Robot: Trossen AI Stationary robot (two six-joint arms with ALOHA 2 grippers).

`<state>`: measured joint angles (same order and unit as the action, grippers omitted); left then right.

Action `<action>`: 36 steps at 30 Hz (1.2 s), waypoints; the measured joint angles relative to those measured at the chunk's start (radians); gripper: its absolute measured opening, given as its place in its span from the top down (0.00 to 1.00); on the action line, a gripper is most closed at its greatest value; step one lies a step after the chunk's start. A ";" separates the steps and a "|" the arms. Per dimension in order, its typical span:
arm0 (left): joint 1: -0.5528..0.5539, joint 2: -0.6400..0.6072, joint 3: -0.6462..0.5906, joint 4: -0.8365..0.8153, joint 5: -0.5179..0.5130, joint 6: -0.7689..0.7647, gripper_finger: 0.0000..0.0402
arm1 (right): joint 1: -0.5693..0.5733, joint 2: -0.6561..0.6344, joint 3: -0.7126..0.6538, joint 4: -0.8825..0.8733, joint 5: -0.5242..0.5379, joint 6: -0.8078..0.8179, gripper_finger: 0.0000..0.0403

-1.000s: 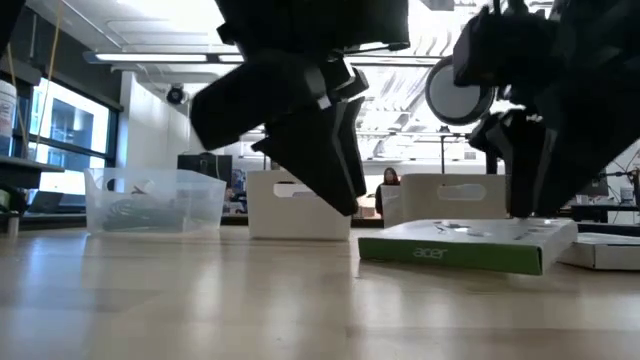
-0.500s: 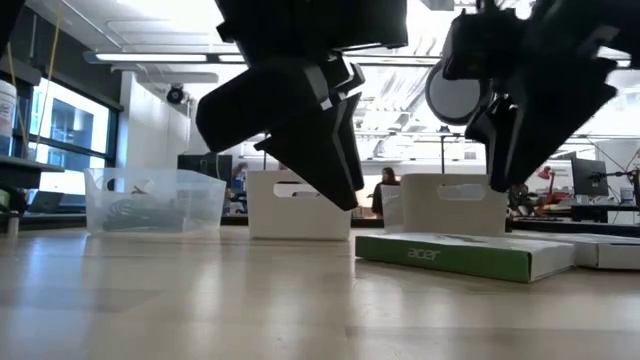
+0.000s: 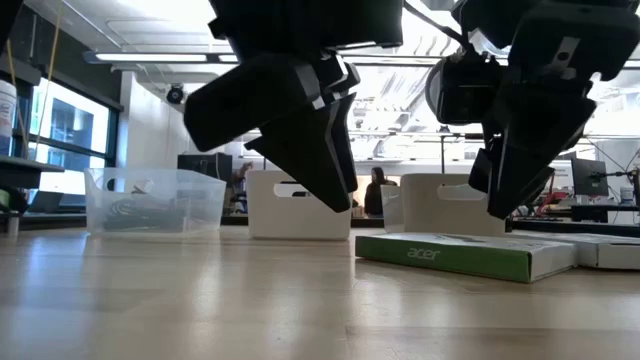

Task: Pick and place items into bin
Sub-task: Put the left card reader into the gray bin

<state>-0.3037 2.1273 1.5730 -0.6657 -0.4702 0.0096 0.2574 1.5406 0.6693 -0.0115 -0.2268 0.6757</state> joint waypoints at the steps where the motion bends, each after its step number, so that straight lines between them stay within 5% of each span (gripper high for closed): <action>1: -0.001 0.000 0.000 0.001 -0.006 -0.006 0.59 | -0.003 0.000 0.000 -0.003 0.000 0.004 0.64; 36: -0.010 0.005 -0.001 -0.024 -0.185 -0.113 0.59 | -0.046 0.047 0.003 -0.021 0.042 0.185 0.64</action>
<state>-0.3141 2.1319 1.5719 -0.6895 -0.6550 -0.1032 0.2111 1.5873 0.6720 -0.0322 -0.1852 0.8603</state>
